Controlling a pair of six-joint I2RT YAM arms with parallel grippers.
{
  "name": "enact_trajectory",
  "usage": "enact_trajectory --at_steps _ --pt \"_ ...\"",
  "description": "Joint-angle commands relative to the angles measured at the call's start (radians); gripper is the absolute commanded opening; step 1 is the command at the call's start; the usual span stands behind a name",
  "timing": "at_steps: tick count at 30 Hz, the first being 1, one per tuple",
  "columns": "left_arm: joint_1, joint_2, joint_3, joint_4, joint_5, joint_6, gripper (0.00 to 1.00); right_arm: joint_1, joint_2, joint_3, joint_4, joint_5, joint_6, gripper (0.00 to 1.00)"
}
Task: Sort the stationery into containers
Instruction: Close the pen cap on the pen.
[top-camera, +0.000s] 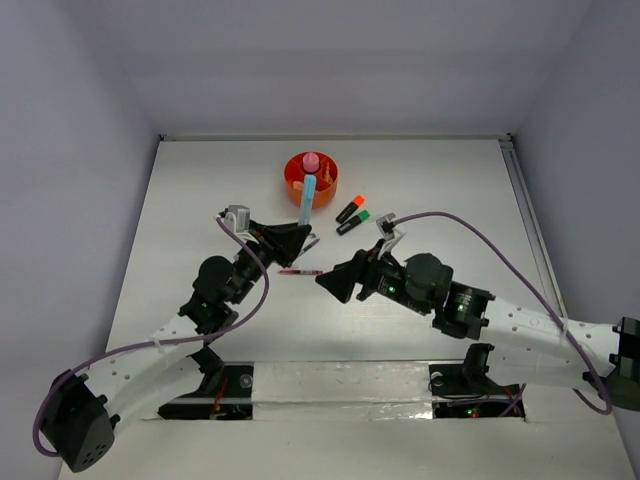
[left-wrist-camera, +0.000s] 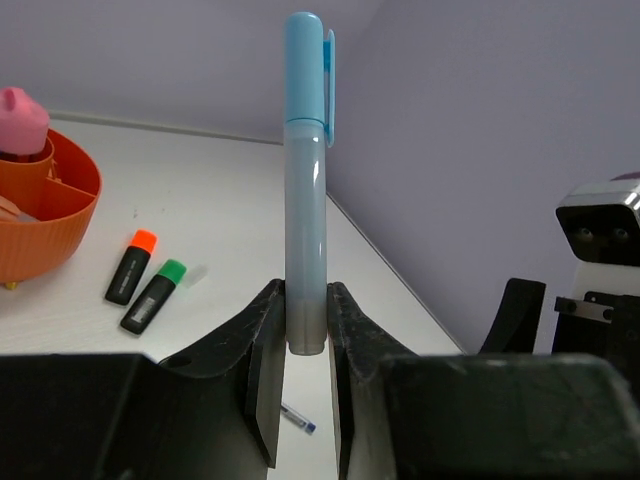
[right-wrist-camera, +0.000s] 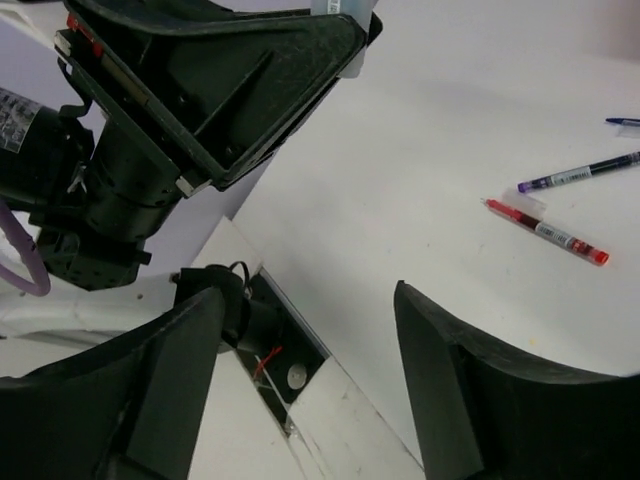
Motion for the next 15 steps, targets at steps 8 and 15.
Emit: enact_trajectory --at_steps 8,15 --pt "-0.003 -0.093 -0.130 0.170 0.239 -0.132 0.00 -0.359 0.041 0.215 -0.020 -0.590 -0.264 0.95" --pt "-0.003 -0.164 -0.187 0.211 0.315 -0.201 0.00 -0.385 0.154 0.336 -0.005 -0.691 -0.312 1.00"
